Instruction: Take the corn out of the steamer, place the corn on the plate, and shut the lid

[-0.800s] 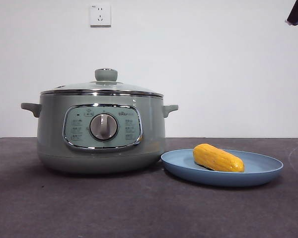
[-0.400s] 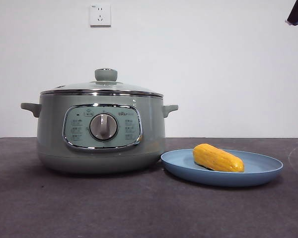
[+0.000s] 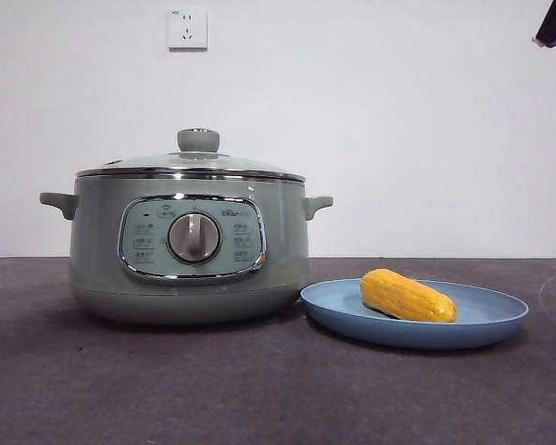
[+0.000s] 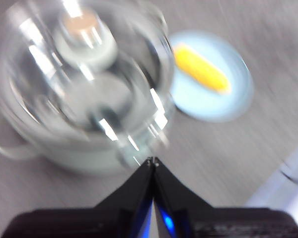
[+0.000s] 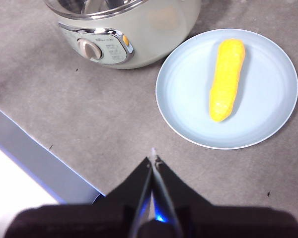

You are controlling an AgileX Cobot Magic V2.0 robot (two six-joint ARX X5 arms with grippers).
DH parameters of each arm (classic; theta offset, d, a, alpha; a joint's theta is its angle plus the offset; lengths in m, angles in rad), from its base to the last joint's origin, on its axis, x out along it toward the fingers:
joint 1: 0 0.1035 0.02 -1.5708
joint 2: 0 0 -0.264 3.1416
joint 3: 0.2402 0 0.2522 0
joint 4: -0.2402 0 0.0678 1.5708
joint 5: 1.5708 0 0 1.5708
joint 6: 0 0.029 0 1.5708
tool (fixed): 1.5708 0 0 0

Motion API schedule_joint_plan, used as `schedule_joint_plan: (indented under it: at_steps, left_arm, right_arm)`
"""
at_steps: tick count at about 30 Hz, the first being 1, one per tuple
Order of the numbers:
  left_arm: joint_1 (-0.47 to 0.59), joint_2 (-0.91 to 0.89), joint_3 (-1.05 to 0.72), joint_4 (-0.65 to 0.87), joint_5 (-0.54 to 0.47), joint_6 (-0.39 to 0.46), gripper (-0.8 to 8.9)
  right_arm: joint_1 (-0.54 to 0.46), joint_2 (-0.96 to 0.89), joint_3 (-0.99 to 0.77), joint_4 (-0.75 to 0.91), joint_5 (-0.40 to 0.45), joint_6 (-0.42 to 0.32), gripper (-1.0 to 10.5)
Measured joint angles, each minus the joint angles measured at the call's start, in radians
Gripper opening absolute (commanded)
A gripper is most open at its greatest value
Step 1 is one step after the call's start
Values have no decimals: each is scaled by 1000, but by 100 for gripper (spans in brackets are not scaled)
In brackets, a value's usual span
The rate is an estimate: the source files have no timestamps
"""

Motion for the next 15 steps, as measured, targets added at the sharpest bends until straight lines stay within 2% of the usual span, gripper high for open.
schedule_joint_plan:
  at_steps: [5,9,15]
  left_arm:
    - [88,-47,0,248,-23,87,-3]
    - [189,-156,-38,380,26,123,-3]
    - [378,-402,-311,619,37,131,-3]
  right_arm:
    - [0,0,0,0,0,0,4]
    - [0,0,0,0,0,0,4]
    - [0,0,0,0,0,0,4]
